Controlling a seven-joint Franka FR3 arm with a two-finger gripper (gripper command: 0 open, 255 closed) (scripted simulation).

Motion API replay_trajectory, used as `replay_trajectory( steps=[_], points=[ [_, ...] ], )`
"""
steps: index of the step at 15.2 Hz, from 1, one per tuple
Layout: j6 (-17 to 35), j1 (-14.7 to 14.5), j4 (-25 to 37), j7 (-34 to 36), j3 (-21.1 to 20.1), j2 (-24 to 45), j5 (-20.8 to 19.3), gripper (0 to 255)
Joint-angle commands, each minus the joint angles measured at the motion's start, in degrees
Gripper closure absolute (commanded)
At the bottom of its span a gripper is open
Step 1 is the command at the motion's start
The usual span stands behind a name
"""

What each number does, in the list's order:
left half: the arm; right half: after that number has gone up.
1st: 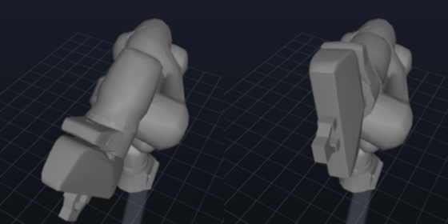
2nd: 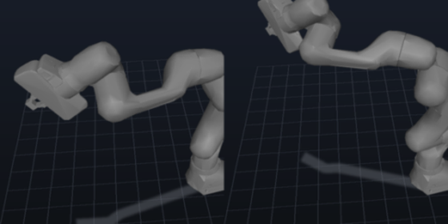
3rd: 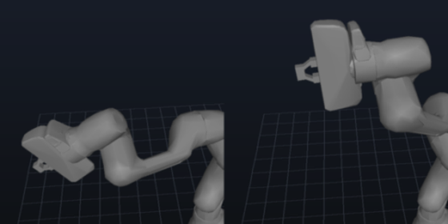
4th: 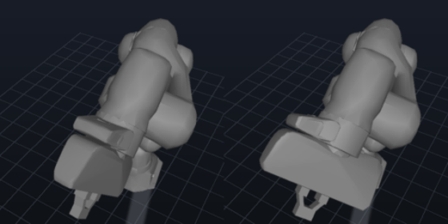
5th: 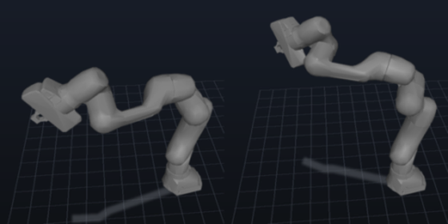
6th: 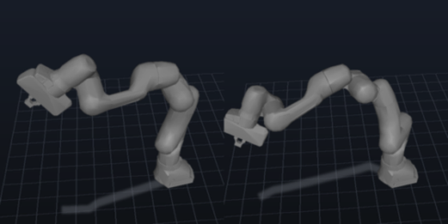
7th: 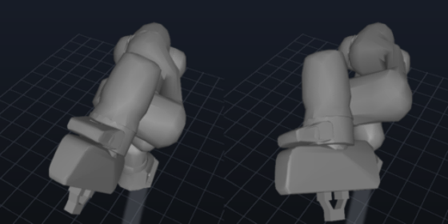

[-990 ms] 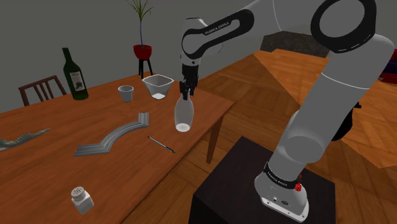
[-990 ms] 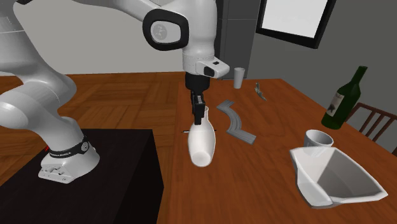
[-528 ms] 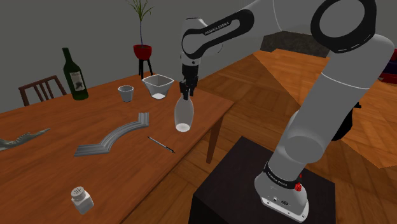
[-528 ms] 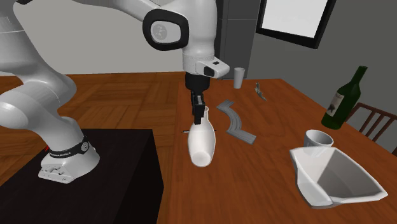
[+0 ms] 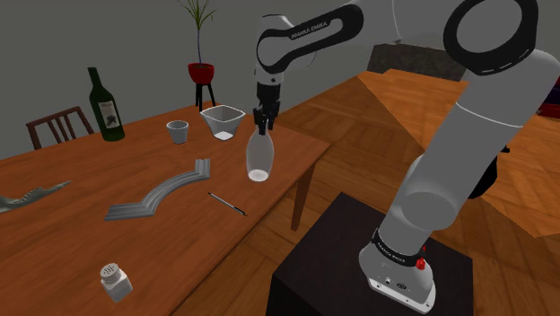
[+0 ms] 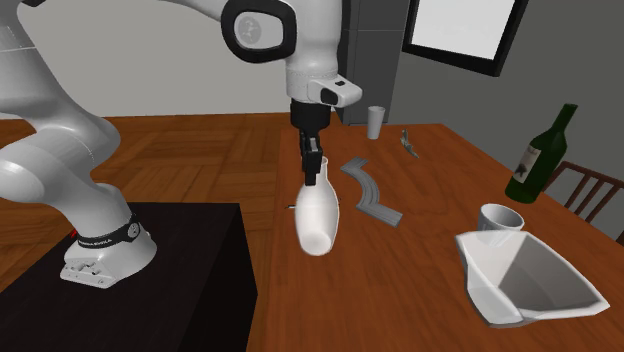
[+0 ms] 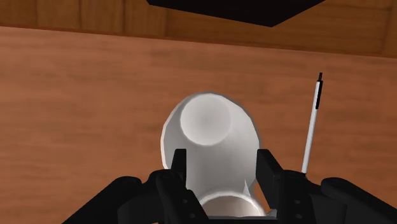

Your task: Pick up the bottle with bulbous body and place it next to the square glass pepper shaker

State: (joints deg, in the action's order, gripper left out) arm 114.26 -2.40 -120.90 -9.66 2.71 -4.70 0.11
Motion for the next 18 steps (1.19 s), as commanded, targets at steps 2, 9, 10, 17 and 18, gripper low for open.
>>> replay_trajectory(
  steps=[2, 9, 10, 17, 18],
  points=[
    [-2.5, 0.09, 1.87, -0.16, 0.1, -0.66, -0.05, 255],
    [-7.83, 0.08, 6.19, -0.1, 0.07, -1.66, -0.1, 255],
    [-8.6, 0.08, 6.86, -0.09, 0.07, -1.75, -0.1, 255],
    [-13.96, 0.07, 11.91, -0.06, 0.05, -2.07, -0.12, 255],
    [-14.73, 0.07, 12.69, -0.06, 0.05, -2.07, -0.12, 255]
  ],
)
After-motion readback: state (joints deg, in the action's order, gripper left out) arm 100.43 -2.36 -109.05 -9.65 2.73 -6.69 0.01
